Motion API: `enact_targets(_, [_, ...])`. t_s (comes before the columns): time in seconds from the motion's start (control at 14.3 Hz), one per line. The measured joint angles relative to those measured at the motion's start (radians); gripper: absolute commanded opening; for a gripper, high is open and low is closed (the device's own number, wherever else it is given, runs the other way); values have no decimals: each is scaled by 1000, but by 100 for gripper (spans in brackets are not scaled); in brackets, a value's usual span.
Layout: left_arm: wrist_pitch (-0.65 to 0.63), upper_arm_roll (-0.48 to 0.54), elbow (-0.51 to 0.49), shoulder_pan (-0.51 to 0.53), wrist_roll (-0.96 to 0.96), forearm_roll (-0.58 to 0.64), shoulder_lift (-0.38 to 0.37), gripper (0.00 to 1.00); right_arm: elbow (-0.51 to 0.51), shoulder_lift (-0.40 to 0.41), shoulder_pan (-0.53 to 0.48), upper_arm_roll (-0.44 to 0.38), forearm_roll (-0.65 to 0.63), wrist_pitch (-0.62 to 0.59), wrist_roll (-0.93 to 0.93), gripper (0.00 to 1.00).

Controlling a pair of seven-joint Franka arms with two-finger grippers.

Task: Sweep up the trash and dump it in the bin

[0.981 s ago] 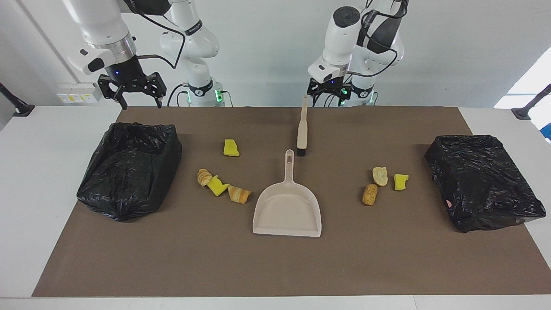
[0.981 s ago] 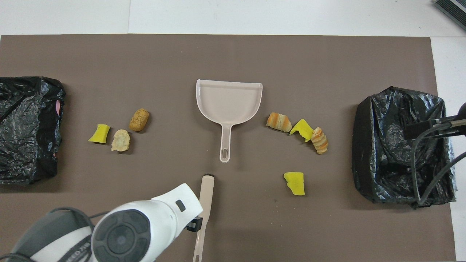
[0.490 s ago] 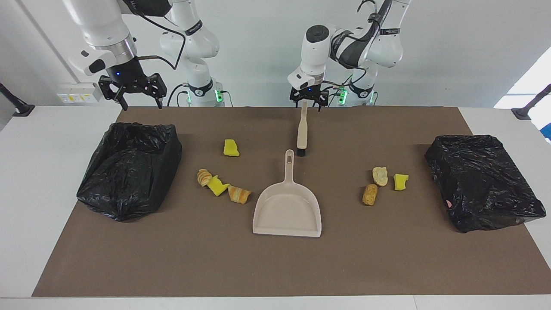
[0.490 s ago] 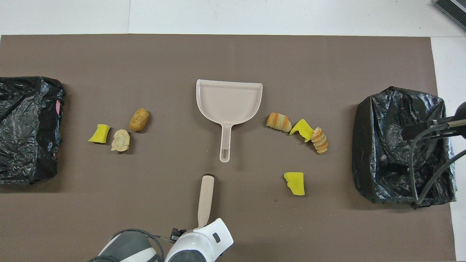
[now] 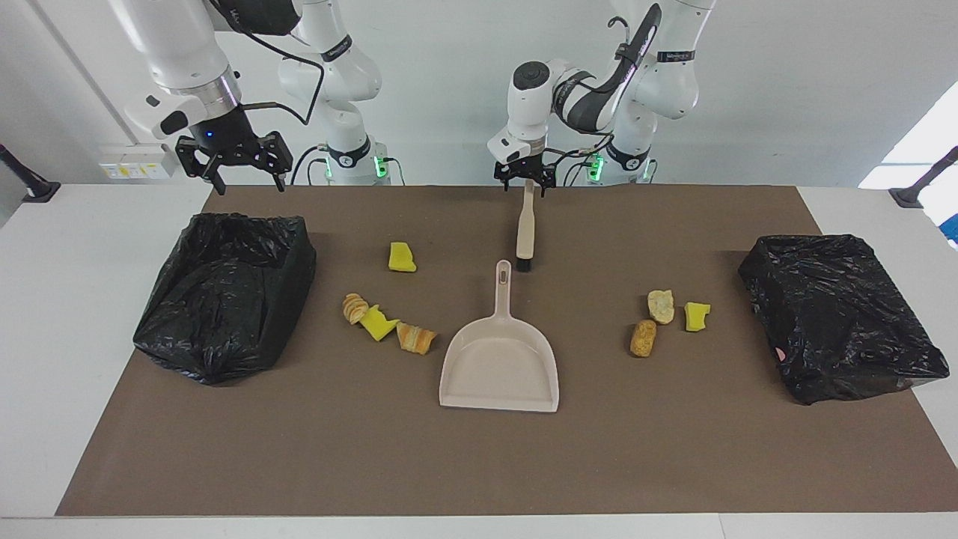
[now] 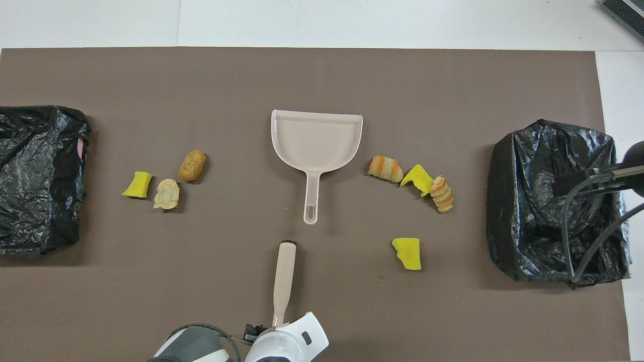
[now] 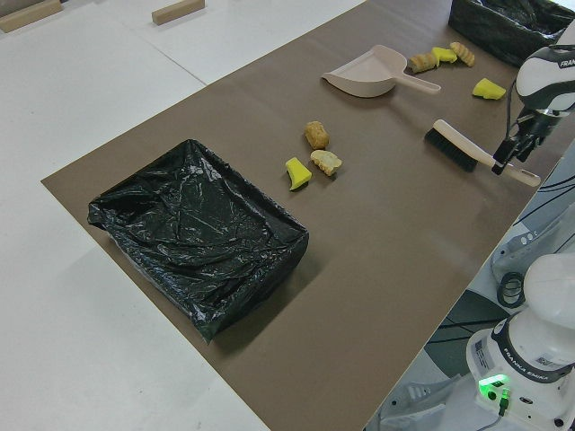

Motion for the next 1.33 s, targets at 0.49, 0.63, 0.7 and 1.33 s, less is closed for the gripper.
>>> enact_targets(0.49, [-19, 4, -5, 0, 1, 0, 0, 0, -3, 0, 0, 0, 0, 0, 0, 100])
enact_targets(0.63, [-64, 7, -3, 1, 8, 0, 0, 0, -4, 0, 0, 1, 0, 0, 0, 100])
enact_targets(0.7, [-79, 9, 0, 1, 14, 0, -1, 0, -4, 0, 0, 1, 0, 0, 0, 100])
enact_targets(1.33, [-318, 31, 173, 157, 55, 1, -19, 0, -4, 0, 13, 8, 0, 0, -1, 100])
